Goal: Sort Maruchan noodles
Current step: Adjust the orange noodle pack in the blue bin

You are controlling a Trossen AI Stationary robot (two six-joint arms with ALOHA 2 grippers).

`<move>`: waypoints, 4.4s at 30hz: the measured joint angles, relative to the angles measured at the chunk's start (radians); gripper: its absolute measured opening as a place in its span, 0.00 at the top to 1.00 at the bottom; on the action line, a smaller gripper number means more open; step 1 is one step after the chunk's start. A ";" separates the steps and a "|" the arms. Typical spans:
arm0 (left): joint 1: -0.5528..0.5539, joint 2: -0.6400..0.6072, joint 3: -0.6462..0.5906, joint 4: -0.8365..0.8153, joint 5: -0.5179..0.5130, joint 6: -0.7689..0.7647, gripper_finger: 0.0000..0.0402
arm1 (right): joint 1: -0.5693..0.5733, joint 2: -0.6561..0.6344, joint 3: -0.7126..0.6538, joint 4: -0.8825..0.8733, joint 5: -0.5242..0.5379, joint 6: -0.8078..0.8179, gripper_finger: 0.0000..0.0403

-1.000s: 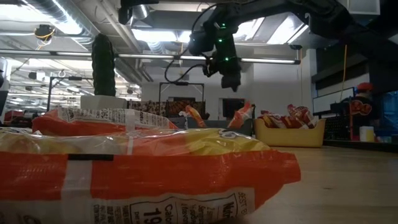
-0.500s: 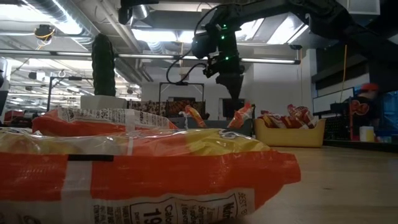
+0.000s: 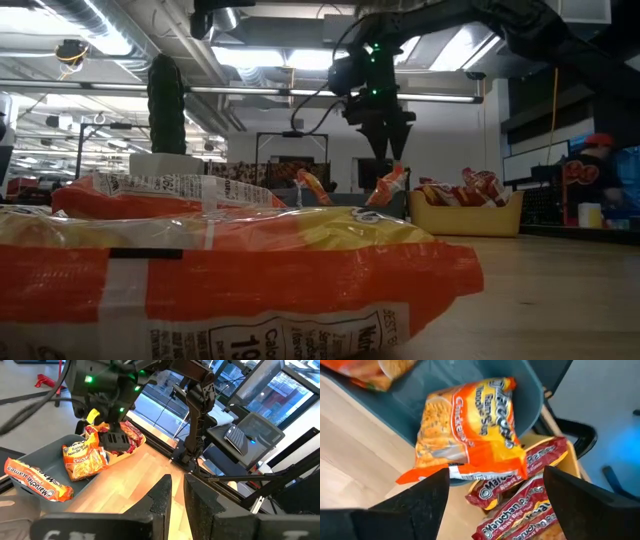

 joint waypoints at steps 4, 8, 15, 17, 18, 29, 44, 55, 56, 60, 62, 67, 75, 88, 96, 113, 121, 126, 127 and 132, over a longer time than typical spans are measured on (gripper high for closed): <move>0.000 0.000 0.000 0.000 0.000 0.000 0.89 | -0.009 0.001 -0.020 0.004 -0.002 0.011 0.26; 0.000 0.000 0.000 0.000 0.000 0.000 0.89 | -0.024 0.001 -0.060 0.006 -0.035 0.016 0.27; 0.000 0.000 0.000 0.000 -0.001 0.000 0.89 | -0.047 0.002 -0.139 0.125 -0.158 0.052 0.27; 0.000 0.000 0.000 0.000 -0.001 -0.001 0.89 | -0.047 0.002 -0.151 0.153 -0.182 0.059 0.27; 0.000 0.000 0.000 0.000 -0.001 -0.001 0.89 | -0.050 0.002 -0.158 0.160 -0.189 0.063 0.27; 0.000 0.000 0.000 0.000 -0.004 0.000 0.89 | -0.059 0.003 -0.162 0.246 -0.219 0.091 0.68; 0.000 0.000 0.000 0.000 -0.004 0.010 0.89 | -0.037 0.003 -0.161 0.573 -0.333 0.062 0.99; 0.000 0.000 0.000 0.000 -0.005 0.017 0.89 | -0.006 0.003 -0.161 0.753 -0.311 0.005 1.00; 0.000 0.000 0.000 0.000 -0.005 0.018 0.89 | -0.001 0.003 -0.161 0.763 -0.292 -0.018 1.00; 0.000 0.000 0.000 0.000 -0.004 0.005 0.89 | 0.019 -0.052 -0.139 0.548 0.043 -0.006 1.00; 0.000 0.000 0.000 0.000 -0.004 -0.005 0.89 | 0.011 -0.074 -0.132 0.376 0.180 0.092 1.00; 0.000 0.000 0.000 0.000 -0.005 -0.005 0.89 | -0.031 -0.018 -0.144 0.335 0.108 0.075 0.99; 0.000 0.000 0.000 0.000 -0.010 -0.004 0.89 | -0.033 0.060 -0.141 0.300 -0.012 0.114 0.75; 0.007 0.000 0.000 0.000 -0.010 -0.001 0.89 | 0.050 0.060 -0.137 0.334 0.109 0.067 0.48; 0.009 0.000 0.000 0.000 -0.009 -0.001 0.89 | 0.021 0.070 -0.216 0.330 0.032 0.179 0.48; 0.024 0.000 0.000 0.002 -0.010 -0.001 0.89 | -0.007 0.054 -0.361 0.407 -0.137 0.207 0.83; 0.037 0.000 0.000 0.003 0.000 0.000 0.89 | -0.006 0.037 -0.339 0.395 -0.097 0.178 0.99; 0.037 0.000 0.000 0.003 0.000 0.000 0.89 | 0.004 0.020 -0.230 0.349 -0.056 0.131 1.00; 0.037 0.000 0.000 0.003 0.000 0.000 0.89 | 0.012 0.020 -0.206 0.337 -0.046 0.113 1.00; 0.037 0.000 0.000 0.003 0.000 0.001 0.89 | 0.048 0.018 -0.110 0.315 0.013 0.074 1.00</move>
